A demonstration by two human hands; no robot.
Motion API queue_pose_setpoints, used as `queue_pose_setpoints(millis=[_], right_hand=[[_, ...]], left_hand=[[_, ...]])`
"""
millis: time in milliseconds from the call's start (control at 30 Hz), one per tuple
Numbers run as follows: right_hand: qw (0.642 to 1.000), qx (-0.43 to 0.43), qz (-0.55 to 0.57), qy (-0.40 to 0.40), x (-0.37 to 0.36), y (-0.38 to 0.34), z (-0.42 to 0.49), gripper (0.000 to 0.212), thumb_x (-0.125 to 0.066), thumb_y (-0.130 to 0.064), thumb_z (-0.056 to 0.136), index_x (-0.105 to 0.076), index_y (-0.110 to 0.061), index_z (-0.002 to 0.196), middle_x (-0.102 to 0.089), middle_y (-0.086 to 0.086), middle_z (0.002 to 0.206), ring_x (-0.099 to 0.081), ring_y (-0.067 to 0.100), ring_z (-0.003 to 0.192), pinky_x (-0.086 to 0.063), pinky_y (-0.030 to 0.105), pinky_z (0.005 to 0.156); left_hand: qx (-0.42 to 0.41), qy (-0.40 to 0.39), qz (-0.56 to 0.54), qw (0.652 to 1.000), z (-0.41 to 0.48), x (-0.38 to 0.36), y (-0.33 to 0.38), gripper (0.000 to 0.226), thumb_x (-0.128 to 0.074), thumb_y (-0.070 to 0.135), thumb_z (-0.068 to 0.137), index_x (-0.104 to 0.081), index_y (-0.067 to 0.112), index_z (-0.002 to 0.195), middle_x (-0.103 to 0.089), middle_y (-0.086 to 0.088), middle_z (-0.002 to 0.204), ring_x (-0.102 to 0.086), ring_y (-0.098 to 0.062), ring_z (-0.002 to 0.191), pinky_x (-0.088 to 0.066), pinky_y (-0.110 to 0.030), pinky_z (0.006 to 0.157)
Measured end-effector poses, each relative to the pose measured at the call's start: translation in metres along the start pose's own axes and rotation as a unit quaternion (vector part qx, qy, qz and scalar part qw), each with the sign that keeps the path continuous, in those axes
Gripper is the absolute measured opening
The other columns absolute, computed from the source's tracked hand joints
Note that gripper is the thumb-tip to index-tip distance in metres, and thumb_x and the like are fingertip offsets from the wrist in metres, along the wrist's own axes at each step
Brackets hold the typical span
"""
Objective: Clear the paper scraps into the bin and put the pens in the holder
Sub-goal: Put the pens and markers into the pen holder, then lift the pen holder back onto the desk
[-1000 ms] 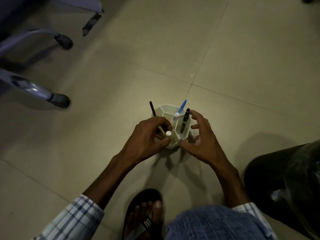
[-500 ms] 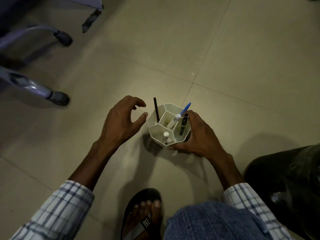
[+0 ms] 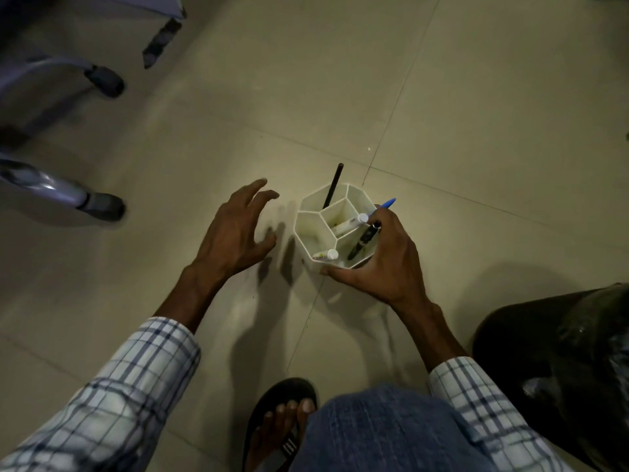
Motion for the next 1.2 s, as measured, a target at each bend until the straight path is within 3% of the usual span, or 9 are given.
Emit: queue_pose_setpoints(millis=[233, 533, 867, 1067, 1200], right_hand=[[0.997, -0.056, -0.01, 0.05, 0.077, -0.066, 0.005, 0.09, -0.079, -0.078, 0.047, -0.049, -0.022, 0.112, -0.056, -0.007, 0.111, -0.058, 0.011, 0.093, -0.055, 0.036, 0.073], [0.988, -0.126, -0.028, 0.09, 0.246, -0.222, 0.006, 0.091, -0.081, -0.078, 0.041, -0.047, -0.027, 0.108, -0.054, -0.013, 0.109, -0.056, 0.007, 0.091, -0.054, 0.032, 0.069], [0.962, -0.189, -0.023, 0.195, 0.49, -0.363, 0.004, 0.095, -0.079, -0.078, 0.04, -0.048, -0.023, 0.111, -0.055, -0.01, 0.111, -0.057, 0.009, 0.093, -0.054, 0.036, 0.073], [0.939, -0.229, -0.031, 0.254, 0.617, -0.386, -0.033, 0.092, -0.08, -0.076, 0.043, -0.045, -0.026, 0.111, -0.056, -0.01, 0.11, -0.056, 0.007, 0.093, -0.05, 0.022, 0.073], [0.91, -0.26, -0.049, 0.317, 0.707, -0.379, -0.075, 0.093, -0.08, -0.078, 0.041, -0.043, -0.028, 0.111, -0.055, -0.011, 0.108, -0.057, 0.006, 0.092, -0.052, 0.023, 0.074]], left_hand=[[-0.053, -0.027, 0.021, 0.998, 0.03, 0.088, 0.046, 0.068, -0.069, 0.04, 0.078, -0.043, 0.024, 0.139, -0.03, -0.002, 0.157, -0.036, -0.026, 0.14, -0.04, -0.043, 0.105], [-0.107, -0.046, 0.021, 0.993, 0.061, 0.291, 0.153, 0.069, -0.071, 0.039, 0.074, -0.046, 0.022, 0.137, -0.033, -0.004, 0.156, -0.039, -0.026, 0.138, -0.042, -0.041, 0.102], [-0.216, -0.057, 0.029, 0.974, 0.133, 0.508, 0.339, 0.07, -0.068, 0.037, 0.073, -0.045, 0.023, 0.137, -0.032, -0.004, 0.156, -0.038, -0.025, 0.138, -0.042, -0.041, 0.101], [-0.3, -0.061, 0.005, 0.952, 0.166, 0.562, 0.477, 0.069, -0.067, 0.035, 0.073, -0.045, 0.022, 0.137, -0.032, -0.004, 0.156, -0.04, -0.026, 0.137, -0.044, -0.045, 0.101], [-0.361, -0.053, -0.017, 0.931, 0.178, 0.575, 0.594, 0.069, -0.069, 0.037, 0.076, -0.044, 0.022, 0.139, -0.031, -0.003, 0.157, -0.04, -0.025, 0.138, -0.044, -0.045, 0.103]])
Point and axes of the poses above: each hand's wrist, its own z-axis towards the middle knuckle, its own x-axis out of the back of the hand, y = z × x, the point moved 6 cm from there along z, towards the middle knuckle
